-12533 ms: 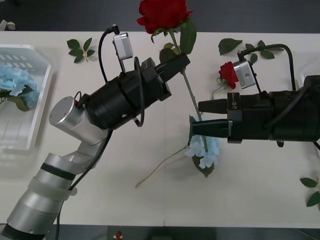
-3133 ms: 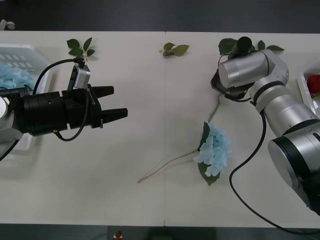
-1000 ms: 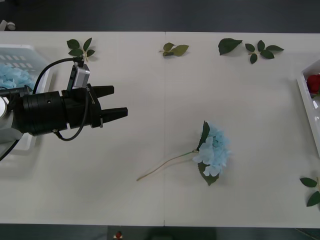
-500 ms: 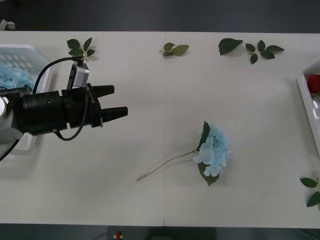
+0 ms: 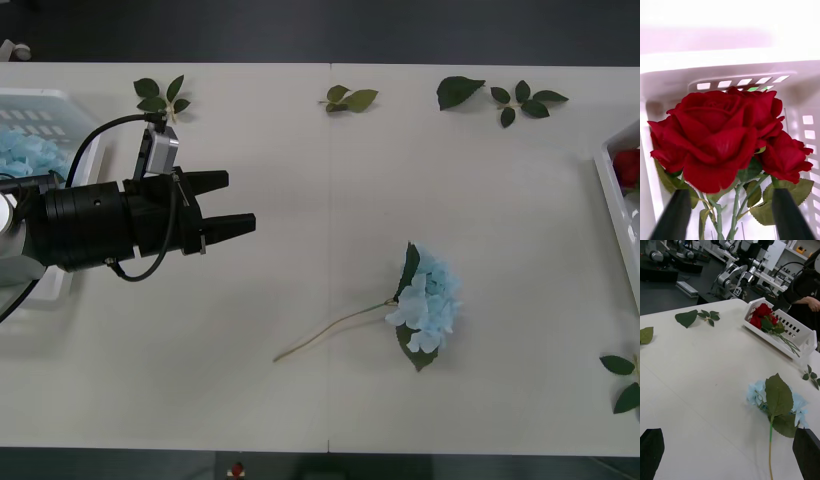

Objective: Put the red flowers into the right box and the blue flowers into the left box

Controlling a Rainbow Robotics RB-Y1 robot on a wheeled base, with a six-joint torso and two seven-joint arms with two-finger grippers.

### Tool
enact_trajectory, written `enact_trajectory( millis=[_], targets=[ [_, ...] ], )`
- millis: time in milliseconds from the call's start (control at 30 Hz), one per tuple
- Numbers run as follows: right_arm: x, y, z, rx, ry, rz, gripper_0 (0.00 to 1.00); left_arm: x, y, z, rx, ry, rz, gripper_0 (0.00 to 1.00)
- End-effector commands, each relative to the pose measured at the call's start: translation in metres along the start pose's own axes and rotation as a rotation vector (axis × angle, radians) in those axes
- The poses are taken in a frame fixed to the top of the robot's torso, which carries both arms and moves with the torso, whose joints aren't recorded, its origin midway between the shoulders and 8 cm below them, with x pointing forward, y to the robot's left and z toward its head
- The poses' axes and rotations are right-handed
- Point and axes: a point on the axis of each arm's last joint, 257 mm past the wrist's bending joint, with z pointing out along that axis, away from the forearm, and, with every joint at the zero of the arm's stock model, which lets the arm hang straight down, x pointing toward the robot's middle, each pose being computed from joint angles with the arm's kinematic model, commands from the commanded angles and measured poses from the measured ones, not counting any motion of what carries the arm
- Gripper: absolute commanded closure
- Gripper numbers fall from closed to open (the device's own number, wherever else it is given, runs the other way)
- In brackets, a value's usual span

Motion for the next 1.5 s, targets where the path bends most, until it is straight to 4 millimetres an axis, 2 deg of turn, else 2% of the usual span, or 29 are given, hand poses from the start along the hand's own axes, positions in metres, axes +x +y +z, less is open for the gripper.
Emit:
enact_trajectory(
  millis=[33, 233, 467, 700, 767, 1100, 1333, 1500],
  targets=[
    [-0.018, -0.033, -0.022, 0.047, -0.033, -0.012, 0.00, -0.023, 0.003, -0.006, 0.001, -0.015, 0.077, 0.00],
    [-0.020, -0.023, -0.027, 0.012, -0.023, 0.002, 0.00, -0.022, 0.002, -0.006, 0.002, -0.014, 0.077, 0.00],
    [-0.013, 0.015, -0.044, -0.071, 0.047, 0.079, 0.00, -0.022, 0.002, -0.006, 0.002, -0.014, 0.077, 0.00],
    [-0.005, 0.087, -0.071, -0.125, 0.116, 0.232, 0.00, -0.023, 0.002, -0.006, 0.003, -0.015, 0.078, 0.00],
    [0.000, 0.101, -0.077, -0.122, 0.133, 0.262, 0.00, -0.023, 0.003, -0.006, 0.001, -0.015, 0.077, 0.00],
    [0.043, 0.195, -0.109, -0.098, 0.198, 0.385, 0.00, -0.022, 0.002, -0.006, 0.001, -0.013, 0.077, 0.00],
    [0.077, 0.248, -0.137, -0.126, 0.256, 0.484, 0.00, -0.022, 0.002, -0.006, 0.002, -0.014, 0.075, 0.00],
    [0.096, 0.273, -0.147, -0.159, 0.255, 0.516, 0.00, -0.021, 0.002, -0.006, 0.002, -0.014, 0.073, 0.00]
  ],
)
